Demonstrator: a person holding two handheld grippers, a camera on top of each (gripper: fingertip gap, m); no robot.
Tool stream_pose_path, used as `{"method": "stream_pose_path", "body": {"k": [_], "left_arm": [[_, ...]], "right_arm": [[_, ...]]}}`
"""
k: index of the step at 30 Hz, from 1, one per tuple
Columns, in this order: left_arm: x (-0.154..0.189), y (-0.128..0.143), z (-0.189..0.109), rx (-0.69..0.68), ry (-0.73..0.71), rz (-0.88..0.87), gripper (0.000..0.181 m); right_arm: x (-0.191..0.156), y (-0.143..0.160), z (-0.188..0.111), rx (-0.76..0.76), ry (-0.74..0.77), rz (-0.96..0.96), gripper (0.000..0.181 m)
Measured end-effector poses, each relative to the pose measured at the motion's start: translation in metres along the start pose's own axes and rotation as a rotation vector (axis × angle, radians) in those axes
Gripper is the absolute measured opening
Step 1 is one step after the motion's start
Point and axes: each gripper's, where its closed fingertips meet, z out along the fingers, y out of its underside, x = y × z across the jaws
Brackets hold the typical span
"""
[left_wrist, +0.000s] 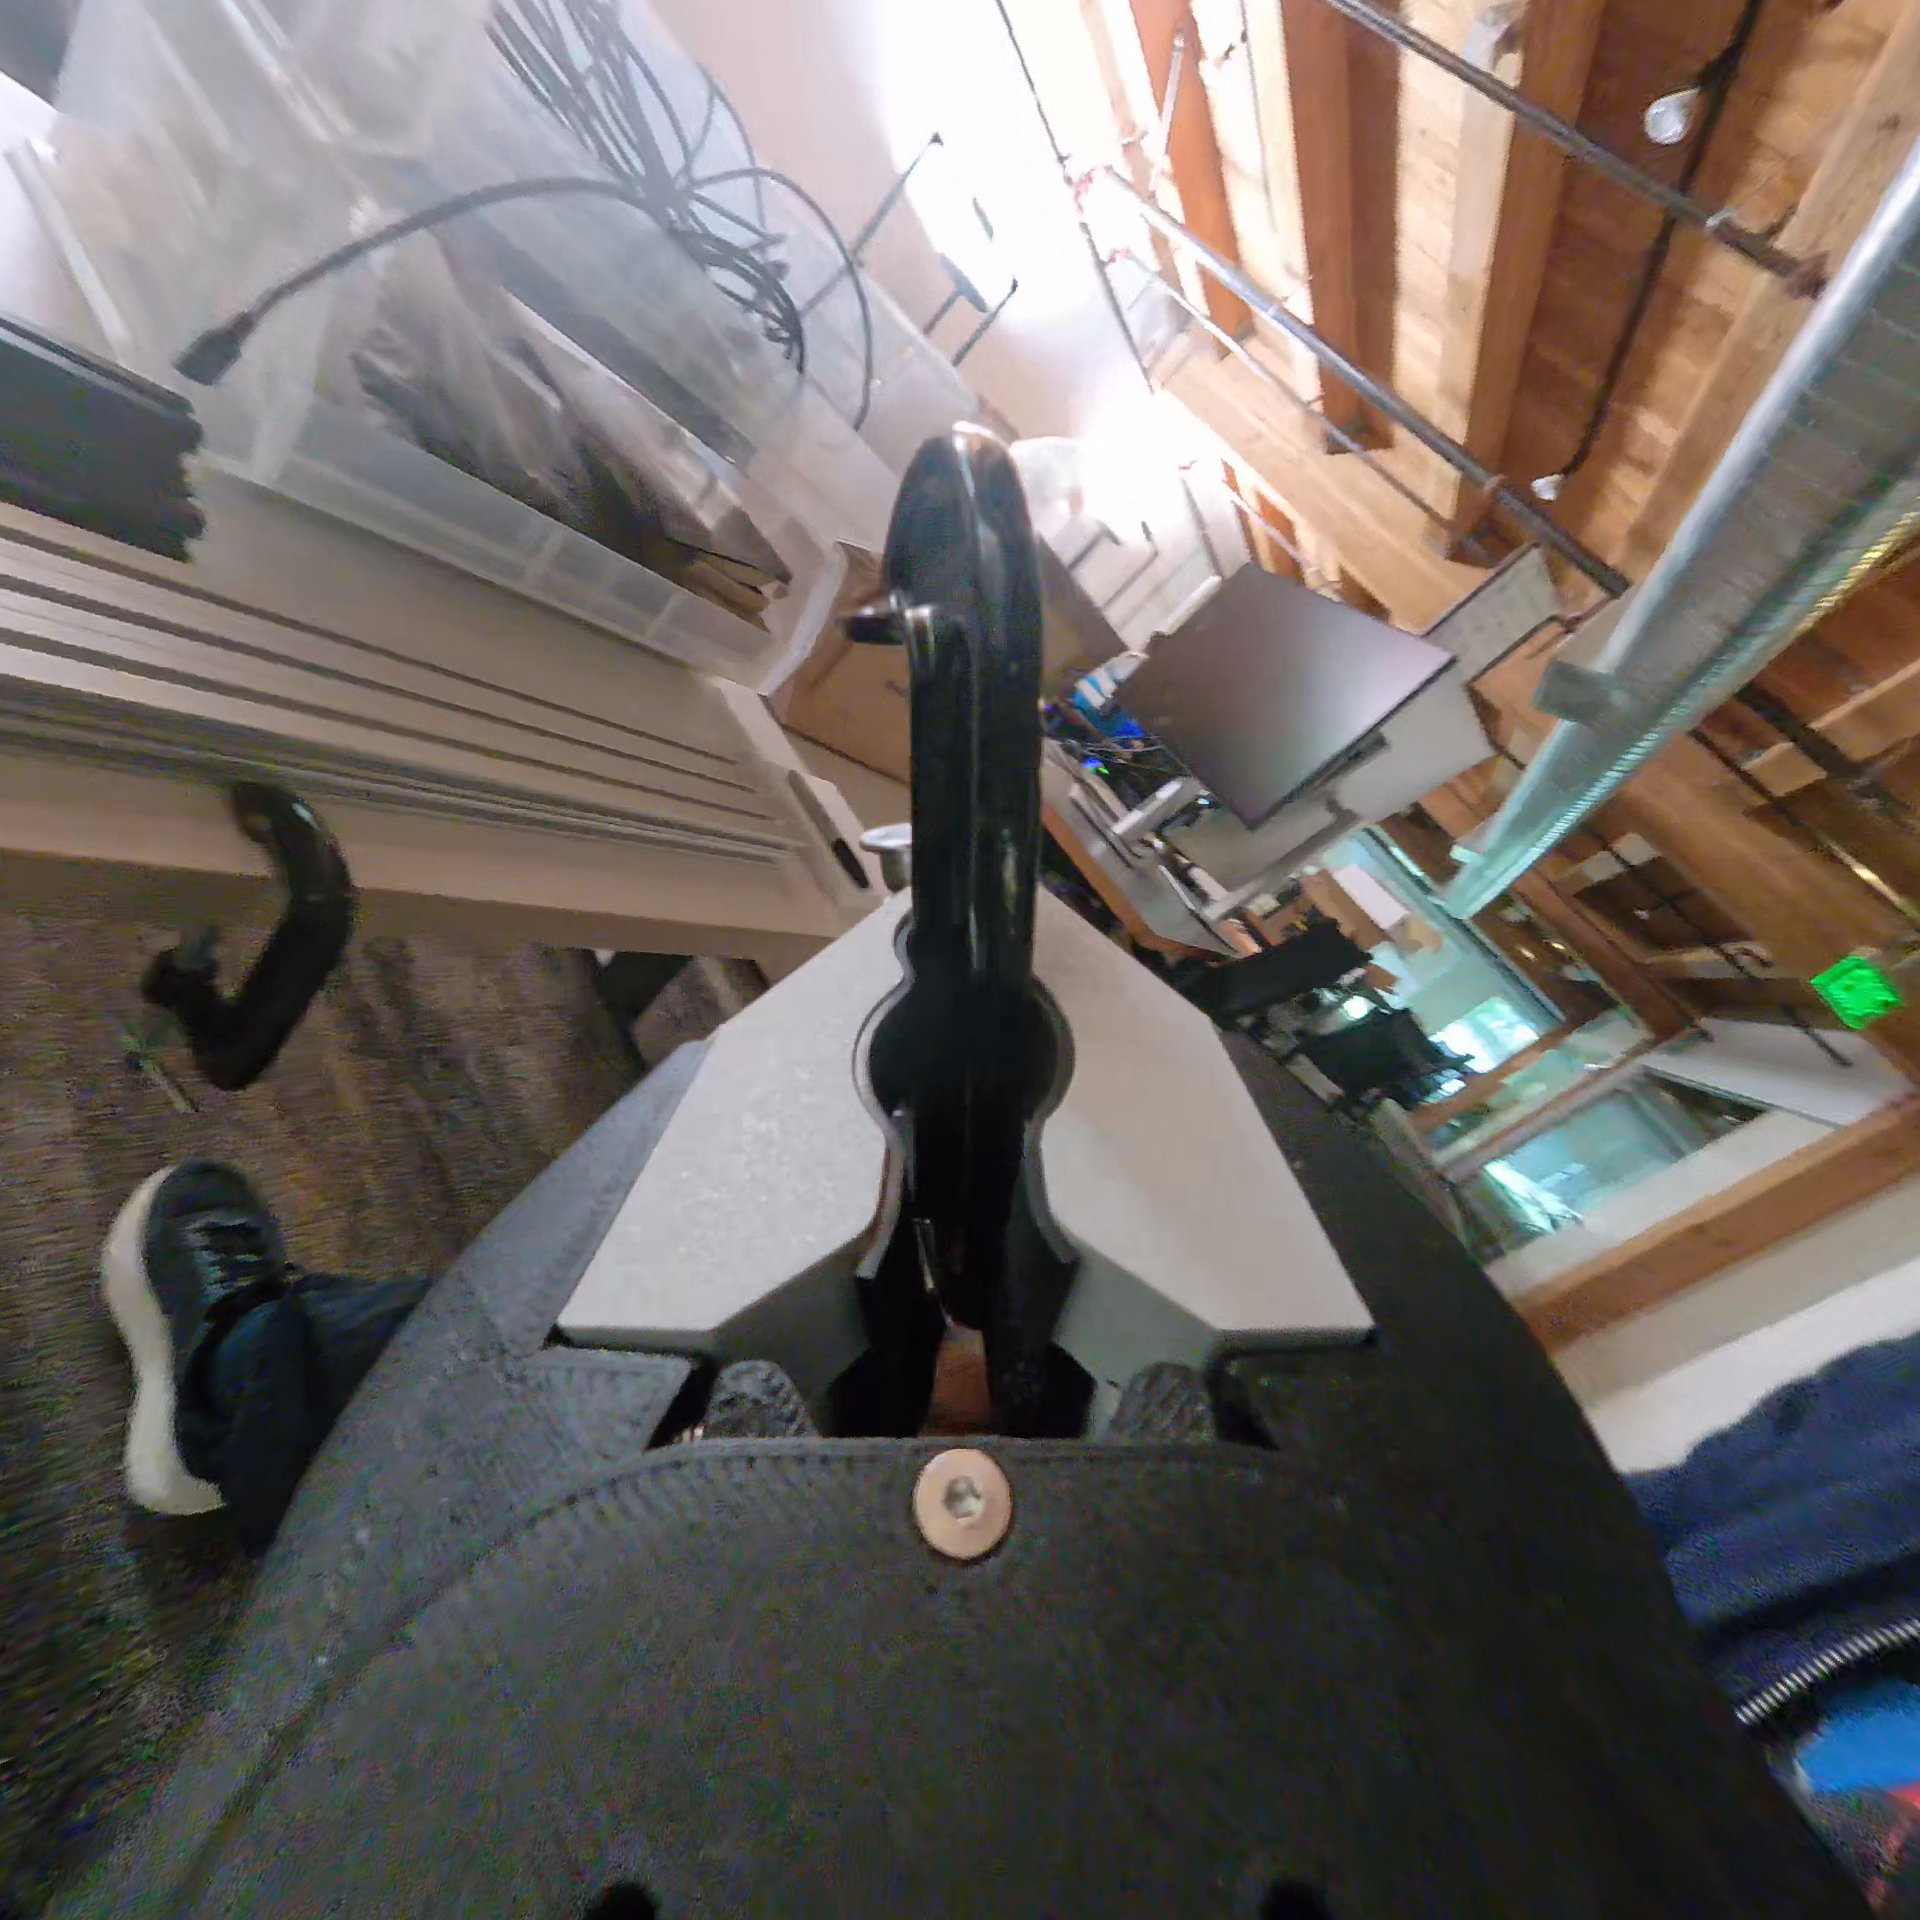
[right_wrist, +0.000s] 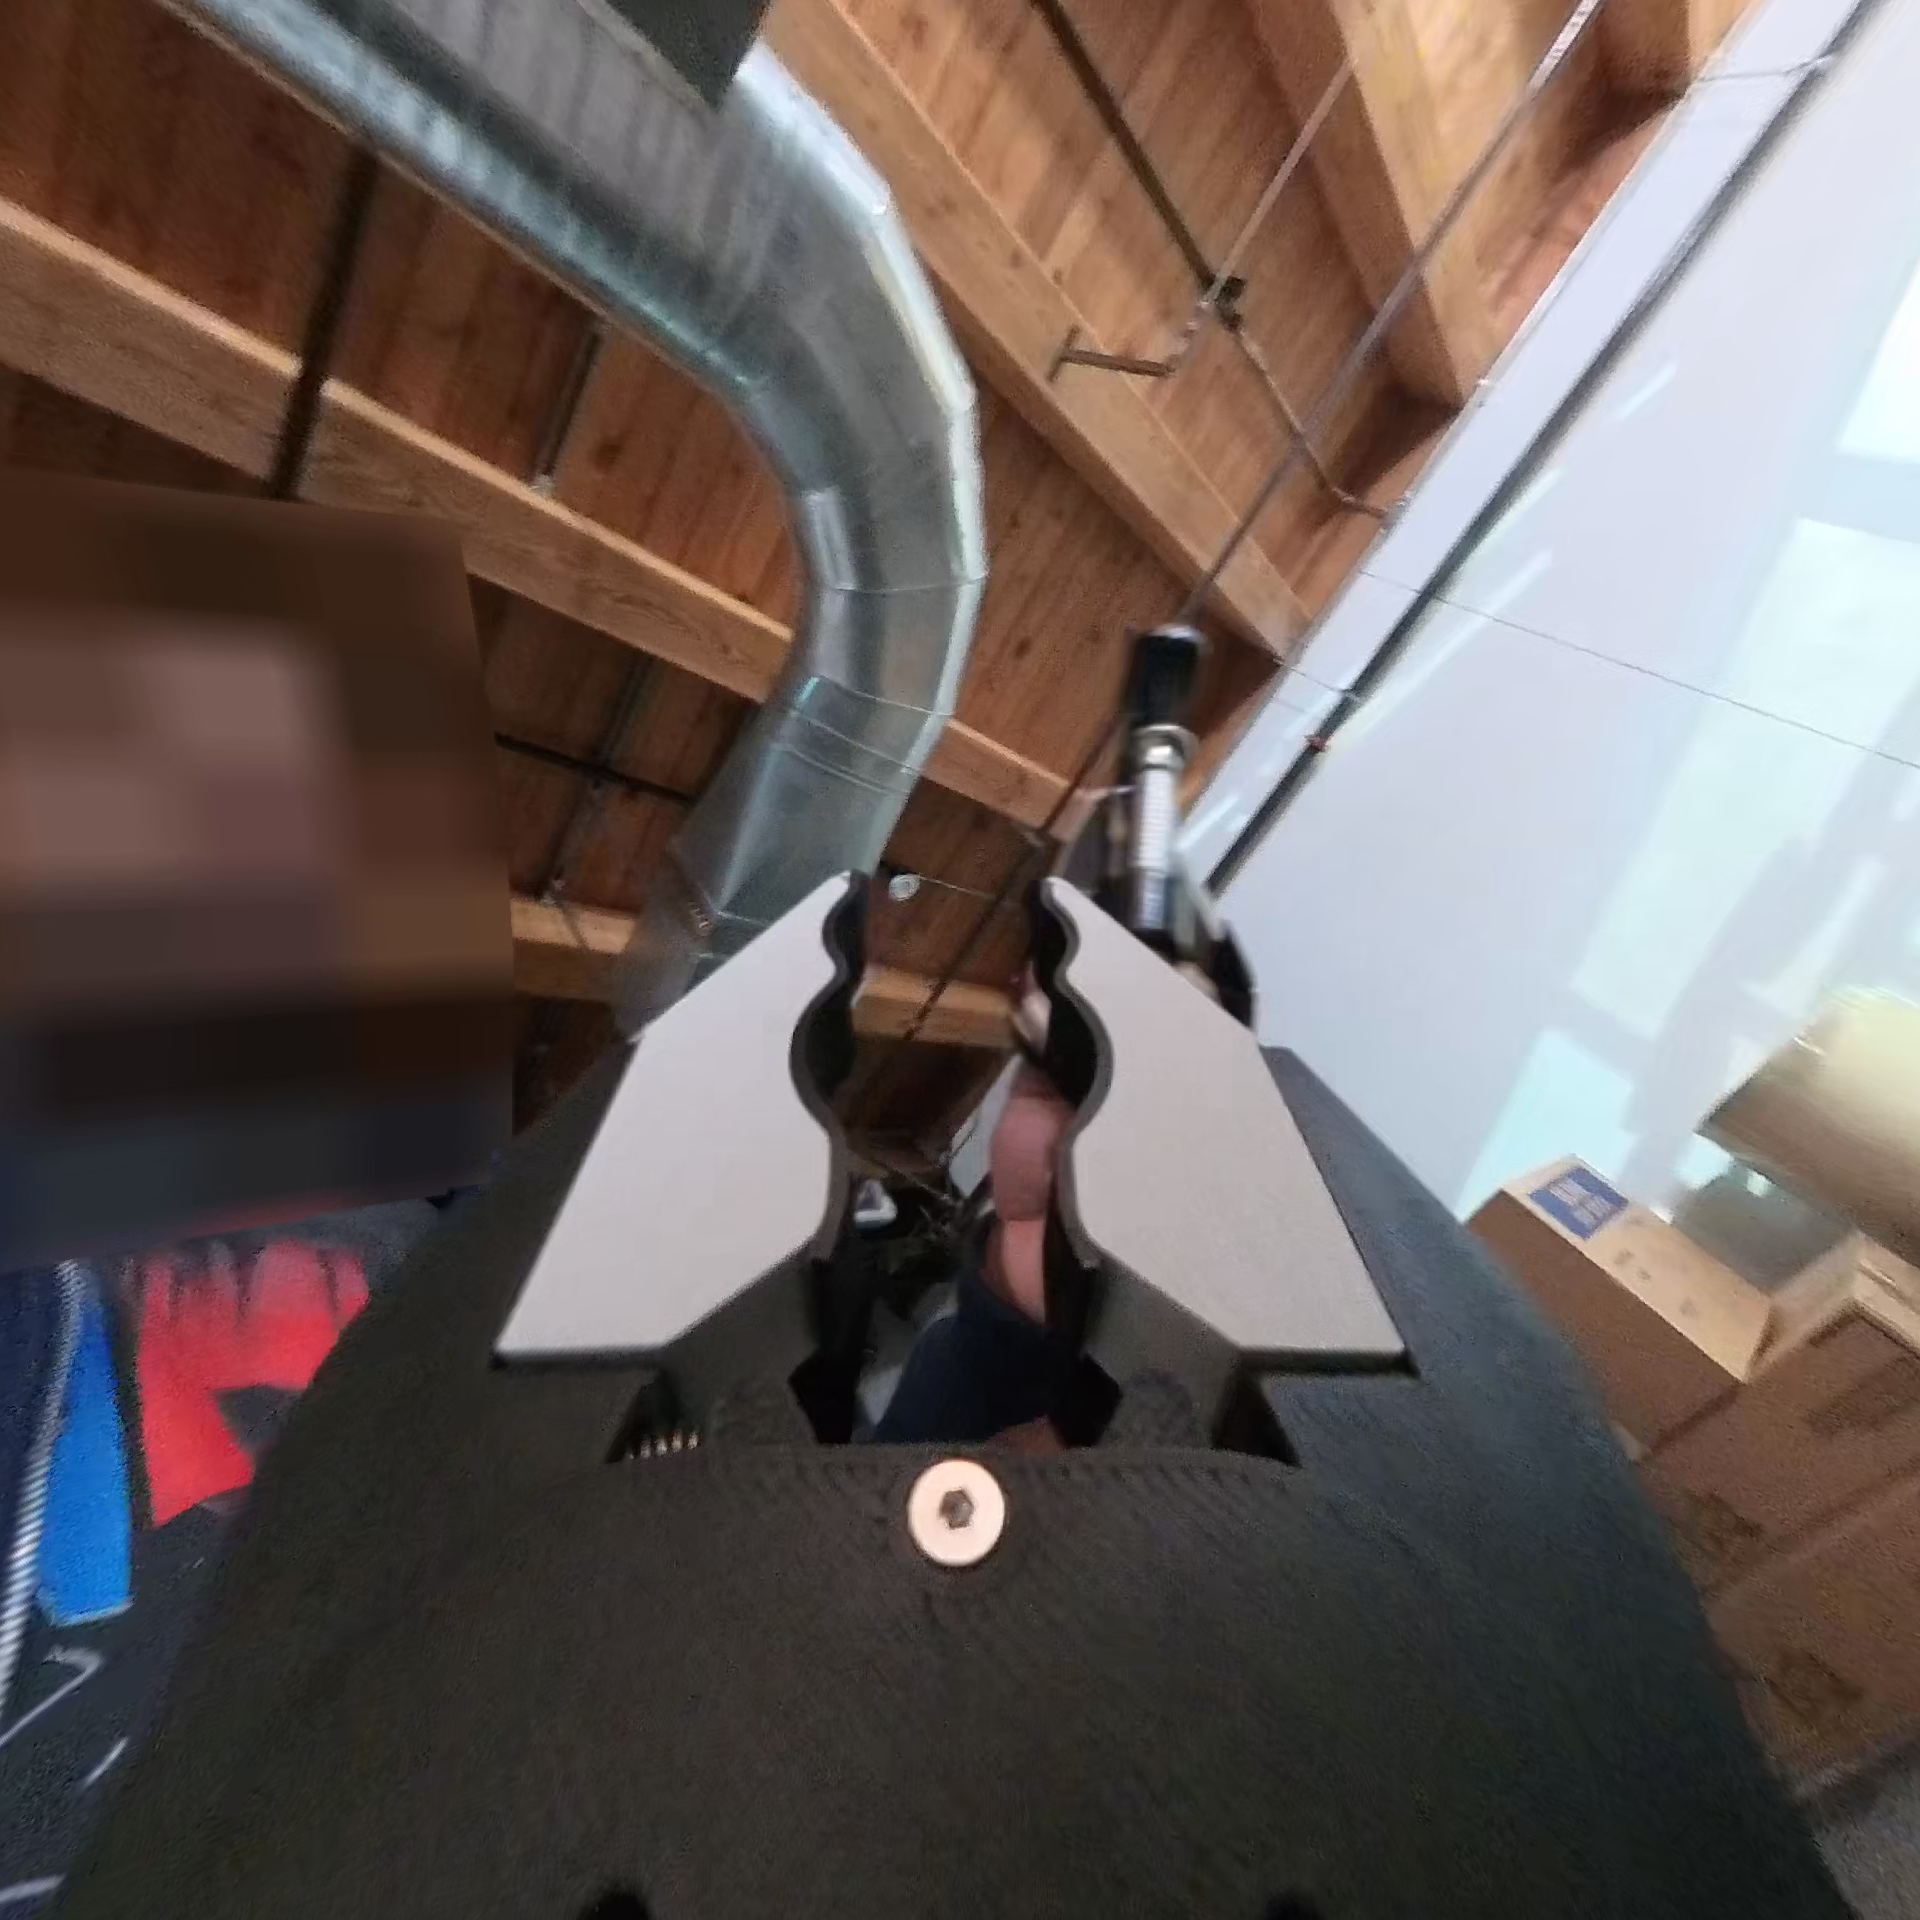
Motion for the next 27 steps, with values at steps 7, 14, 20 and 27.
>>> {"method": "stream_pose_path", "body": {"k": [7,14,20,27], "left_arm": [[0.005,-0.016,0.003,0.059,-0.038,0.013,0.017],[0.016,-0.029,0.008,0.072,-0.042,0.044,0.018],[0.018,-0.029,0.014,0.075,-0.033,0.036,0.017],[0.009,-0.032,0.016,0.093,-0.079,0.047,0.018]], "right_arm": [[0.0,0.051,0.015,-0.192,-0.017,0.067,0.027],[0.017,0.034,-0.006,-0.1,0.036,0.092,0.031],[0.029,0.013,-0.01,-0.004,0.101,0.073,0.041],[-0.004,0.022,0.013,-0.053,-0.021,0.027,0.035]]}}
